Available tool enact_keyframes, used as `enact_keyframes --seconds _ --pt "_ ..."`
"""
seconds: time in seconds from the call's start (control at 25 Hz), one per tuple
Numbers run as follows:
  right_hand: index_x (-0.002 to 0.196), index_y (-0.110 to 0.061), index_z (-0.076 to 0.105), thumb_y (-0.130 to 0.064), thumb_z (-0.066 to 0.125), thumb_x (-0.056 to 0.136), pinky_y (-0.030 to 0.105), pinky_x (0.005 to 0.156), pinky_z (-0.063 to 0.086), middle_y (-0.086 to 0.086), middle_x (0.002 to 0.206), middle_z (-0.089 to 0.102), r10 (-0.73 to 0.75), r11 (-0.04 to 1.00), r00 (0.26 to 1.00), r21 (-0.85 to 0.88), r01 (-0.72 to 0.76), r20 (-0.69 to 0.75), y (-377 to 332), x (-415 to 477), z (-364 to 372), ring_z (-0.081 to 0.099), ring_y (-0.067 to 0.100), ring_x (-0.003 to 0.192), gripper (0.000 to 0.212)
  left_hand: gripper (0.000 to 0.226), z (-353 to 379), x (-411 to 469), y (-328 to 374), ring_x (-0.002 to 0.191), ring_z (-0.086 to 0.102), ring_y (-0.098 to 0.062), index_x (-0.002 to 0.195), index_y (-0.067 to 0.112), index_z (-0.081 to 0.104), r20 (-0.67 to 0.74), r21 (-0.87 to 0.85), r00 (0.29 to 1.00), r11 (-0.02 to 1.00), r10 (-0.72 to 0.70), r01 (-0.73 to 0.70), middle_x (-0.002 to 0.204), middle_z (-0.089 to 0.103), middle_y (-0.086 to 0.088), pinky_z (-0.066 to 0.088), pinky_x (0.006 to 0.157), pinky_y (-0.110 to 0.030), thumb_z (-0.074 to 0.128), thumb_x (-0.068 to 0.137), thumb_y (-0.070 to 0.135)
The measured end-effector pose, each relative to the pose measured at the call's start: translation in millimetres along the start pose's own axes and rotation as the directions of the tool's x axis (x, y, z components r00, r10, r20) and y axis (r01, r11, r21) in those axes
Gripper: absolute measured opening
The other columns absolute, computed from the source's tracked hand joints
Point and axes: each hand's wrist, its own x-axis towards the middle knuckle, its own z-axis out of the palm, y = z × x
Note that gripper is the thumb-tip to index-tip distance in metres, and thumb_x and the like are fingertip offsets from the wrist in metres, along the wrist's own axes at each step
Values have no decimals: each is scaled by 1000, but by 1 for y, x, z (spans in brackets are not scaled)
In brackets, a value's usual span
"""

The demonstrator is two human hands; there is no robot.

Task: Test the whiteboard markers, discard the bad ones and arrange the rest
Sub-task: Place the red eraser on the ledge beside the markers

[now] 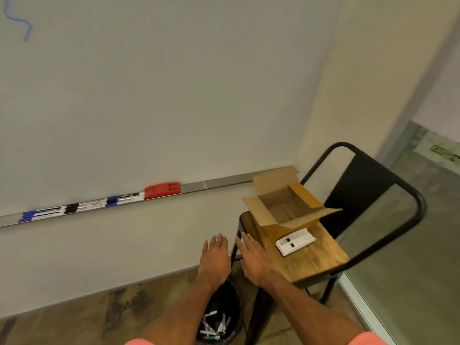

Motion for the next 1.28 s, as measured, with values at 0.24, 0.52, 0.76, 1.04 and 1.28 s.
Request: enact_keyframes --seconds 0.24,0.52,0.76,1.04,1.28 --pt "150 -11 8 -21 54 88 36 120 10 12 158 8 55 998 998 -12 -55 27 69 -37 -18 6 26 146 78 59 17 1 83 145 10 -26 149 11 12 25 -28 996 996 88 -87 157 12 -10 9 120 -43 38 98 28" --pt "150 -16 0 -16 42 98 32 118 9 7 159 1 113 991 989 -77 -106 99 167 -40 -16 3 21 146 66 60 51 36 168 144 14 -25 149 16 14 63 -93 998 995 27 -21 156 18 -6 8 120 -44 40 97 31" --pt "150 -9 15 -13 34 99 38 119 10 12 158 10 -7 1000 991 -4 8 136 231 -23 -17 8 27 146 54 65 88 73 219 146 2 -23 150 11 5 97 -99 993 992 -72 82 158 4 -8 -2 117 -37 37 97 30" --pt "149 -16 -11 -11 44 97 32 117 0 2 158 -14 -9 993 971 -113 37 237 259 1 0 -12 18 145 76 66 113 100 233 146 -2 -24 150 9 1 95 -105 987 985 -130 140 158 -1 -11 -1 120 -37 38 97 22" --pt "150 -16 -3 -15 54 93 37 118 17 8 157 6 -36 986 985 -152 62 166 262 9 8 12 26 142 81 60 119 109 235 143 16 -27 146 12 23 -16 -99 989 985 -147 144 152 24 -10 13 119 -41 50 93 16"
